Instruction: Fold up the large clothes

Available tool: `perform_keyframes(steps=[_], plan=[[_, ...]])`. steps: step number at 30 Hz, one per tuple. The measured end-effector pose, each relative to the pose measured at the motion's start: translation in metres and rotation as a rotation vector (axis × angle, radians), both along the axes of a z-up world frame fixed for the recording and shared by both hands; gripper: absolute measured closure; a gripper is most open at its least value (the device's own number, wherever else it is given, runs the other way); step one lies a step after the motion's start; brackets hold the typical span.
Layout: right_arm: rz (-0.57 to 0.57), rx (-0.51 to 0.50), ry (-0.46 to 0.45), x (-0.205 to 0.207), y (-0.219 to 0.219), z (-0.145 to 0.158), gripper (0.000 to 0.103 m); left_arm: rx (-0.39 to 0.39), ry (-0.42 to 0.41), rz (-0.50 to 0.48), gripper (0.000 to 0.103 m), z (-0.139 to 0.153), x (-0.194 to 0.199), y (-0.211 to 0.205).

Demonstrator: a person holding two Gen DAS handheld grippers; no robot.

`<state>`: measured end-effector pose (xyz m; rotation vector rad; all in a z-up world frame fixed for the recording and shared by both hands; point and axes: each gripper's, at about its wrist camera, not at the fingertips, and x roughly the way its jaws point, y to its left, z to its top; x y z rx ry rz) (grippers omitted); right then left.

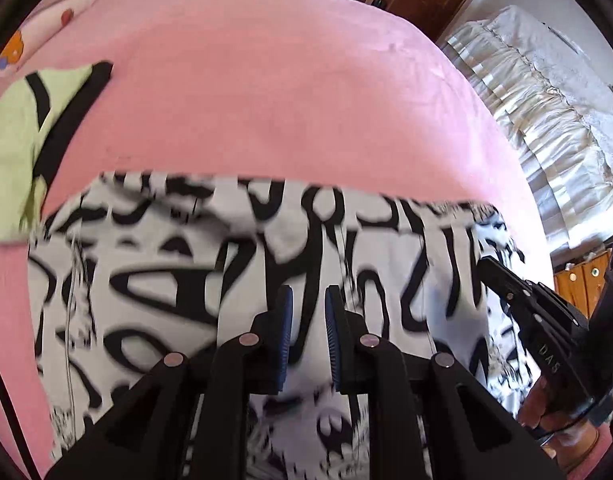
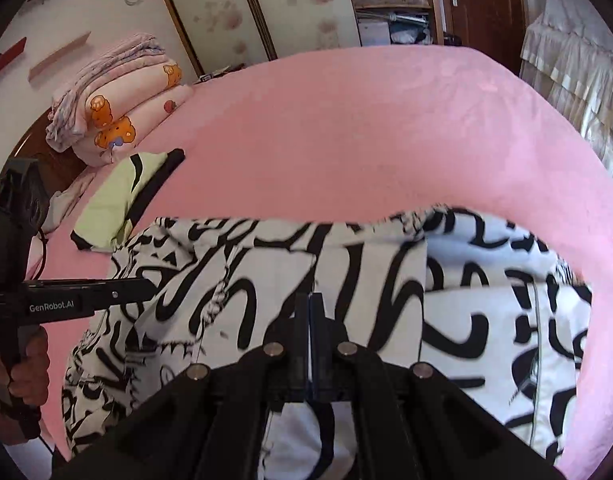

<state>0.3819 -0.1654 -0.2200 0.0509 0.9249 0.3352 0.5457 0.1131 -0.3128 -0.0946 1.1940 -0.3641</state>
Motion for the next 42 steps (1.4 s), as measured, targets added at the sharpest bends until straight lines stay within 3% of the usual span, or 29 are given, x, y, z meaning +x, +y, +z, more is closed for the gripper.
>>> perform_keyframes(steps=[3,9,13,20,23,30,34,40,42], plan=[[0.007,0.000,-0.050,0.026,0.015,-0.010,0.103,-0.009,-0.025,-0.005,0.090,-0.011,0.028,-0.012],[-0.008,-0.062,-0.099,0.068,0.034,-0.034,0.103,0.013,0.025,0.013,0.090,-0.047,0.061,-0.027],[-0.059,-0.121,-0.041,0.081,0.024,-0.056,0.103,0.030,0.035,0.031,0.090,-0.063,0.066,-0.025],[-0.248,-0.041,0.021,0.085,-0.031,-0.075,0.103,0.015,0.063,0.115,0.101,-0.080,0.074,0.002],[-0.241,-0.037,0.016,0.084,-0.034,-0.078,0.103,-0.018,0.083,0.161,0.102,-0.085,0.081,0.013],[-0.247,0.060,0.051,0.086,-0.055,-0.076,0.103,0.043,0.056,0.106,0.102,-0.085,0.084,0.010],[-0.268,0.025,0.055,0.085,-0.059,-0.071,0.103,0.038,0.064,0.110,0.102,-0.083,0.085,0.009],[-0.395,0.012,0.087,0.079,-0.100,-0.078,0.103,0.046,0.057,0.086,0.102,-0.078,0.081,0.018],[-0.374,-0.063,0.080,0.080,-0.103,-0.079,0.103,0.035,0.062,0.084,0.102,-0.078,0.083,0.021]])
